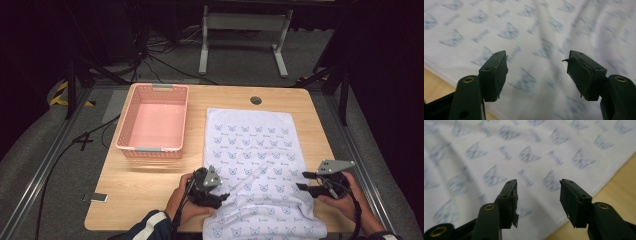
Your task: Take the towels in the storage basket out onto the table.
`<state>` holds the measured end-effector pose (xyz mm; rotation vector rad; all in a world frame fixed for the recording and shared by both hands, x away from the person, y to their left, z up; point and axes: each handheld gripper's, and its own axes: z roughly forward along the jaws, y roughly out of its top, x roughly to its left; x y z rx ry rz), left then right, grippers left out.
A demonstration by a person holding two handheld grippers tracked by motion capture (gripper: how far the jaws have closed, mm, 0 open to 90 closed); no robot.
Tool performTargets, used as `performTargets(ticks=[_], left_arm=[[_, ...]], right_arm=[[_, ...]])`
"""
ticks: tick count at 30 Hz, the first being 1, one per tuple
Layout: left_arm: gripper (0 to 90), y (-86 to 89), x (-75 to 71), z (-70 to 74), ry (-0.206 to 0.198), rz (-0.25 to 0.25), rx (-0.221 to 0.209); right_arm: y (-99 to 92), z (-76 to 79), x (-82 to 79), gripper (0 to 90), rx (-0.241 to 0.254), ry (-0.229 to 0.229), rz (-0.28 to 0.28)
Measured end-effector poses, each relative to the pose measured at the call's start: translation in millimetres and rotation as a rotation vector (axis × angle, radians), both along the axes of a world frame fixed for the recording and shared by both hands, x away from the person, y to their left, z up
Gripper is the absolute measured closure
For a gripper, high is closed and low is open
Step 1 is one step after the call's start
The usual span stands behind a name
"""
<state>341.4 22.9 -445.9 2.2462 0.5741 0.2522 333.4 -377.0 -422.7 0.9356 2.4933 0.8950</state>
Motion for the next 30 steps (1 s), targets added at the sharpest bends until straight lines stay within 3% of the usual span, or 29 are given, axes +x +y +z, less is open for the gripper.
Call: performTargets(ticks=[2,3,4,5,9,11,13,14,15,16,18,22,26,28,30], left_arm=[[31.5,-5.0,17.0,-3.4,-0.003,0.038,0.010],[34.5,-6.6,27.1,-6.8,0.013,0.039,0.006],[37.7,-6.0,31.2,-8.0,0.037,0.034,-0.022],[39.6,-5.1,36.9,-9.7,0.052,0.027,-0.050],[38.9,-8.7,45.7,-13.3,0.030,0.042,-0.016],[38.8,-11.0,49.2,-16.5,0.055,0.054,-0.014],[39.1,-13.5,50.0,-17.1,0.032,0.042,0.032],[39.5,-13.5,51.2,-17.4,0.026,0.039,0.035],[39.6,-13.1,51.3,-18.9,0.061,0.038,0.014],[40.1,-13.8,51.1,-21.1,0.071,0.038,0.014],[39.7,-15.3,47.7,-22.2,0.056,0.042,0.029],[39.0,-14.9,42.7,-22.6,0.041,0.019,0.035],[39.1,-14.5,37.6,-20.6,0.065,-0.014,0.043],[41.7,-14.6,30.7,-17.6,0.108,-0.090,0.044],[47.5,-15.2,28.7,-17.3,0.130,-0.112,0.025]], right_arm=[[0.5,1.7,18.0,48.4,0.018,-0.022,-0.024],[2.2,-1.3,36.7,49.4,0.000,-0.048,-0.043],[3.2,-4.2,45.7,49.3,0.005,-0.036,-0.041],[4.4,-6.0,51.1,49.7,0.002,-0.026,-0.046],[10.0,-12.5,69.3,51.9,-0.024,-0.023,-0.033],[12.9,-15.3,78.5,53.4,-0.027,-0.019,-0.033],[13.9,-17.8,81.3,53.1,-0.024,-0.021,-0.037],[14.2,-20.0,81.5,52.7,-0.020,-0.002,-0.036],[14.4,-22.1,81.5,52.2,-0.014,0.004,-0.029],[14.7,-25.2,80.6,54.0,-0.015,0.031,-0.030],[13.9,-25.9,76.1,56.2,-0.013,0.016,-0.016],[11.4,-25.7,66.2,57.5,-0.007,0.035,-0.015],[9.4,-24.2,60.2,57.6,-0.018,0.051,-0.007],[7.7,-22.8,53.2,57.8,-0.033,0.066,0.003],[7.0,-21.8,50.0,57.9,-0.042,0.073,0.013]])
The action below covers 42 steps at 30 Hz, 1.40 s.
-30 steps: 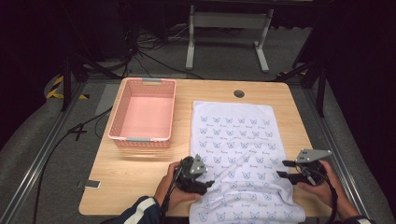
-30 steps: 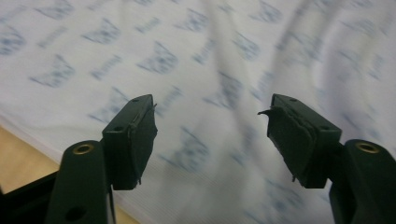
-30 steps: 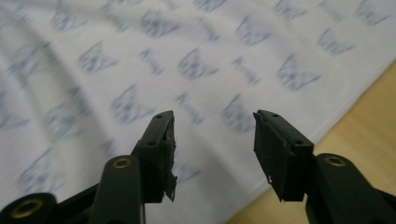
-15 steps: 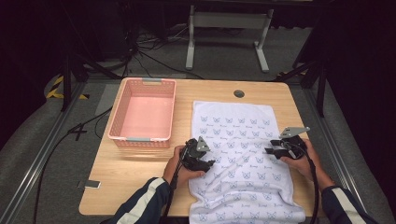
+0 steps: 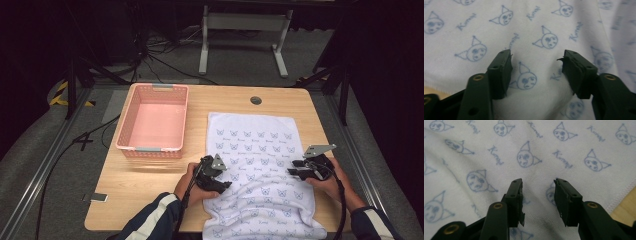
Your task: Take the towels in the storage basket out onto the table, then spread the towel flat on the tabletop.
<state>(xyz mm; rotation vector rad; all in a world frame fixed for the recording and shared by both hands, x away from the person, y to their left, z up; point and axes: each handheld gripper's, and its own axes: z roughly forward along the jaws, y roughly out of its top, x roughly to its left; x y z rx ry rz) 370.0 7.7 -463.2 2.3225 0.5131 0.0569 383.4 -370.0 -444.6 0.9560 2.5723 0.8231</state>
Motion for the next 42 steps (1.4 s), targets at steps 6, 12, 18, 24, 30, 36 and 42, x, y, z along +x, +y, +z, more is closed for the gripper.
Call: performTargets(ticks=[6,12,18,24,30,36,42], left_arm=[[37.7,-8.1,11.2,9.7,-0.077,0.072,0.005],[27.1,-21.9,50.7,25.7,-0.148,0.204,-0.060],[23.0,-32.5,93.2,31.7,-0.160,0.305,-0.043],[24.3,-37.3,130.0,25.7,-0.170,0.428,-0.006],[27.5,-28.6,159.0,15.6,-0.150,0.540,0.019],[28.3,-21.1,165.2,3.6,-0.080,0.568,0.032],[29.1,-20.1,166.8,-0.9,-0.071,0.581,0.048]], right_arm=[[-6.1,3.7,-15.0,56.0,-0.005,0.015,0.018],[-13.1,23.9,14.6,53.3,0.029,-0.125,-0.114],[-22.3,28.2,56.9,48.5,0.057,-0.162,-0.222],[-24.4,22.9,97.7,46.6,0.048,-0.185,-0.317],[-24.2,14.5,127.7,44.2,0.036,-0.149,-0.385],[-22.3,3.9,136.3,40.9,0.059,-0.104,-0.405],[-24.5,-5.1,139.9,34.0,0.061,-0.084,-0.447]])
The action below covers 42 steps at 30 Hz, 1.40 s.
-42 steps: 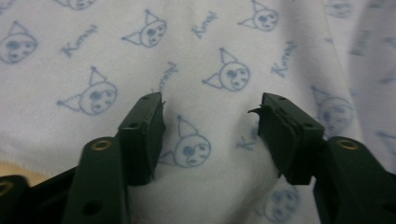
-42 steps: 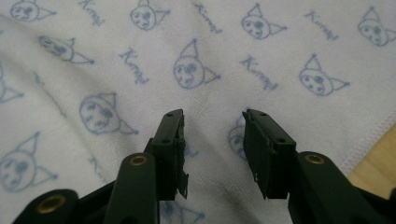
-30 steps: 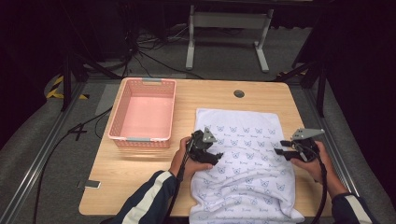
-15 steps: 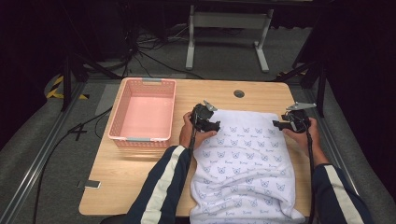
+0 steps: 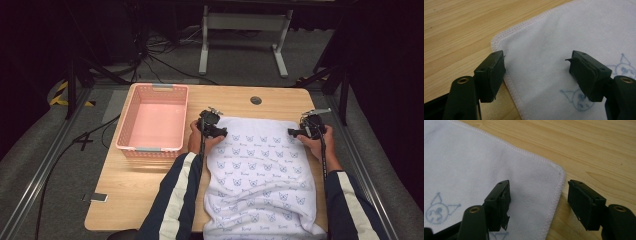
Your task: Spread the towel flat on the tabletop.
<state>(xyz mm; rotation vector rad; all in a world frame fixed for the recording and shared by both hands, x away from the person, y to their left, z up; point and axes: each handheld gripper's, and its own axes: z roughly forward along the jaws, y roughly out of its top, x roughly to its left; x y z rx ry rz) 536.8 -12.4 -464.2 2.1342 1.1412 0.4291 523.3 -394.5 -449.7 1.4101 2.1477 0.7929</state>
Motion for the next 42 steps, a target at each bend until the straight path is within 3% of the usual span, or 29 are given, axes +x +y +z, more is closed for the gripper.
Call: performTargets(ticks=[4,7,12,14,15,16,17,19,21,25,26,28,29,32,35,37,42], left_arm=[[45.0,4.6,0.3,1.0,-0.017,0.002,-0.006],[59.7,9.1,0.2,2.6,-0.010,-0.001,0.001],[77.5,16.4,-0.4,2.8,-0.006,0.030,-0.013],[77.8,17.3,-0.5,2.4,-0.004,0.046,-0.025],[70.1,16.8,-0.2,1.8,-0.010,0.070,-0.024],[57.6,16.1,0.9,1.9,-0.011,0.090,0.004],[45.9,16.2,2.4,1.1,-0.007,0.108,-0.006],[36.8,14.6,4.2,-0.7,-0.015,0.112,-0.005],[35.6,13.9,5.8,-1.7,-0.006,0.122,-0.027],[33.8,14.0,6.4,-2.0,-0.007,0.125,-0.025],[35.2,13.5,5.7,-1.0,-0.003,0.108,-0.023],[47.4,13.1,5.6,-0.4,-0.004,0.095,-0.025],[47.4,12.5,5.0,1.1,-0.001,0.083,-0.022],[67.5,12.0,4.2,2.8,0.018,0.052,-0.033],[83.2,11.1,3.0,3.2,0.032,0.045,-0.053],[85.3,8.1,0.4,5.1,0.010,0.031,-0.042],[85.7,-4.3,-13.9,23.6,-0.043,-0.035,-0.078]], right_arm=[[-5.8,-3.2,0.6,30.5,0.049,0.003,-0.015],[-6.0,-3.1,0.6,32.7,0.047,0.004,-0.008],[0.7,1.2,-1.2,60.1,0.041,0.023,0.058],[2.0,1.7,-1.6,63.5,0.039,0.029,0.062],[2.9,2.0,-1.6,66.5,0.040,0.031,0.072],[3.6,2.3,-1.7,67.1,0.042,0.035,0.073],[4.0,2.7,-1.8,67.9,0.040,0.039,0.074],[4.5,2.9,-1.6,68.7,0.034,0.039,0.081],[3.9,2.8,-1.6,68.7,0.038,0.039,0.082],[4.2,2.9,-1.8,68.6,0.036,0.040,0.080],[4.1,3.1,-2.1,68.6,0.035,0.041,0.080],[3.6,2.9,-2.2,68.7,0.037,0.040,0.082],[3.4,3.0,-2.4,69.3,0.036,0.041,0.082],[4.2,3.6,-4.0,80.3,0.035,0.051,0.105],[6.4,3.2,-6.2,84.1,0.035,0.045,0.116],[6.4,3.5,-7.2,85.1,0.036,0.045,0.117],[4.8,7.8,-12.1,85.8,0.066,0.008,0.140]])
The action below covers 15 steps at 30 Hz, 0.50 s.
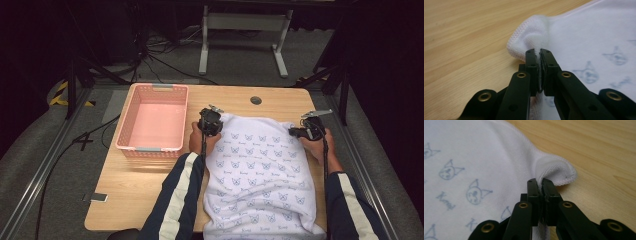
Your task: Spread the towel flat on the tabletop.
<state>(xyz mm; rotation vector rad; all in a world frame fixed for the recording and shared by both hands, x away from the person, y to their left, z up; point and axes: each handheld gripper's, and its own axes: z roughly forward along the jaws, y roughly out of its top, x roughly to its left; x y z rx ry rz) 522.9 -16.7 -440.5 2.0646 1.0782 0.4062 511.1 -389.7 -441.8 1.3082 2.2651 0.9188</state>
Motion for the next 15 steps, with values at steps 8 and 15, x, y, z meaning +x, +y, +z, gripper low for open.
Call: performTargets(ticks=[8,15], left_arm=[[85.7,-6.0,-64.9,42.9,-0.116,-0.225,-0.033],[85.6,14.0,-118.5,46.3,-0.135,-0.353,-0.037]], right_arm=[[-1.4,29.7,-33.6,86.1,0.081,-0.076,0.128],[0.2,56.9,-83.2,86.1,0.113,-0.135,0.297]])
